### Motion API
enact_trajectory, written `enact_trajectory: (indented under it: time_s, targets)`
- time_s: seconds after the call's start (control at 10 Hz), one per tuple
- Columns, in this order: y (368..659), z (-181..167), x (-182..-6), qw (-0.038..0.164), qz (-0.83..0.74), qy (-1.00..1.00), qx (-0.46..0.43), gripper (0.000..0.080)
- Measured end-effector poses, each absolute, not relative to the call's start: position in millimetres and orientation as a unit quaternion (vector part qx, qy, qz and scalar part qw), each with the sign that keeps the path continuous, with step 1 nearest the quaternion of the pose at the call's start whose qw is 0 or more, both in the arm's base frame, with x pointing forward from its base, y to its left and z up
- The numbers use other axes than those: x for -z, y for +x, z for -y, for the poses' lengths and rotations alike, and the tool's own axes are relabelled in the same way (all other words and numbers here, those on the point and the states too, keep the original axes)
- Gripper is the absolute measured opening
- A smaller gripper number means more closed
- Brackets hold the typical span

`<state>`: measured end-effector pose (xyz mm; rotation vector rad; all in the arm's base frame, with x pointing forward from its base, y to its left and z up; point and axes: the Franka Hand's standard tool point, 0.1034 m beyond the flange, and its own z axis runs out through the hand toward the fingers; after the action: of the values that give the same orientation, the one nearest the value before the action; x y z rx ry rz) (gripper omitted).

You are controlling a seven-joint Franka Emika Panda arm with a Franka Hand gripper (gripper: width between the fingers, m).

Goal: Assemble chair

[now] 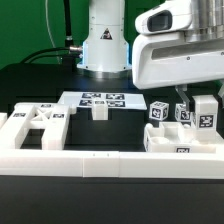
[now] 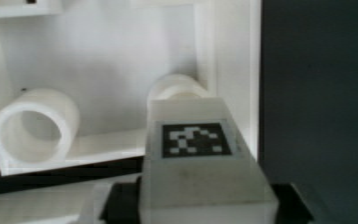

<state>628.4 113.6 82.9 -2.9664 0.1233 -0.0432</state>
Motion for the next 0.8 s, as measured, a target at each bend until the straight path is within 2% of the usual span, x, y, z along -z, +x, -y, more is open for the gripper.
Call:
enact_trajectory:
  time_s: [0.3,0.5,0.8]
  targets:
    - [629.5,-112.9,-82.4,0.085,-0.147,-0.985,0.014,0.0287]
    - [630.2,-111.0,-82.1,0.091,-0.288,-0.953,0.007,0.0287]
    - [631.7,-110.3,-82.3,0.093,-0.376,-0.922,0.003,0.0287]
